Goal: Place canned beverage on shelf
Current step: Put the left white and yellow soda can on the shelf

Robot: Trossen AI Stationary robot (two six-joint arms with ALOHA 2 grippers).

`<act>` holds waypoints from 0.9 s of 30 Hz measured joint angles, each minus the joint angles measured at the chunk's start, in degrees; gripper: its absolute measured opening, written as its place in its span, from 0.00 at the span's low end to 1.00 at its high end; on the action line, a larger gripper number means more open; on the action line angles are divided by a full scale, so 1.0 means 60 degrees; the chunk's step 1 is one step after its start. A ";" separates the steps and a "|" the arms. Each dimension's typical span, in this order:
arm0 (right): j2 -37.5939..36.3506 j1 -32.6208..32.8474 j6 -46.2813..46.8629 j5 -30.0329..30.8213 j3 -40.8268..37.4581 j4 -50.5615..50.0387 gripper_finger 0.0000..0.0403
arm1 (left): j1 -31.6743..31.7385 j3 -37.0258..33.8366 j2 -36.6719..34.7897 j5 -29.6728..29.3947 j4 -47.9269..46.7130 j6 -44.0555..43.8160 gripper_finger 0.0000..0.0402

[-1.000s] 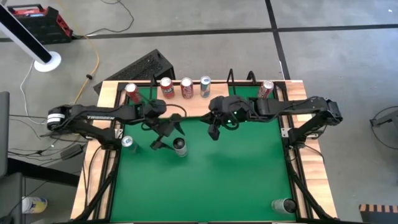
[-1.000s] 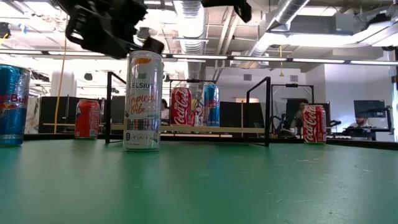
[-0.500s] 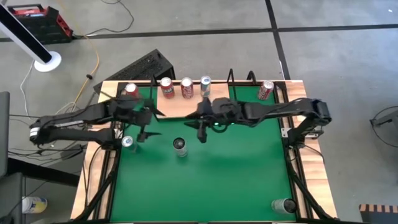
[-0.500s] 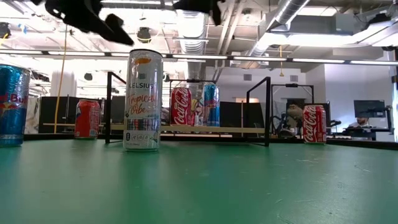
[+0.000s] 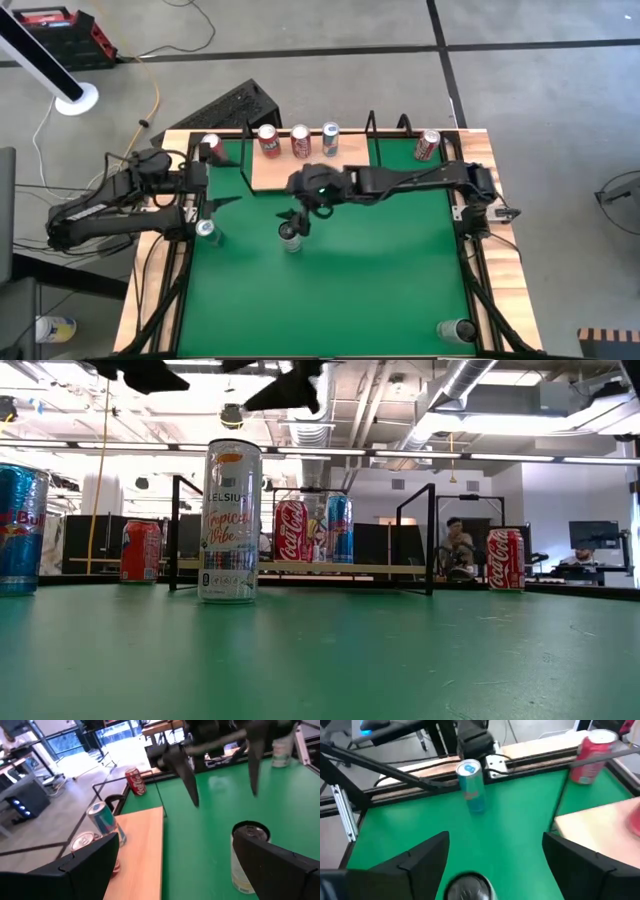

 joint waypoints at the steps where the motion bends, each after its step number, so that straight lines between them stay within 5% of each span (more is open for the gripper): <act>1: 0.0162 0.0052 0.0011 0.0000 0.0187 -0.0179 0.88 | 0.0000 0.0000 -0.0012 0.0058 -0.0009 0.0001 0.94; 27: 0.0673 0.0555 -0.0600 0.0288 0.0753 -0.1975 0.91 | 0.0000 -0.0004 -0.0007 0.0947 -0.0175 0.0687 0.94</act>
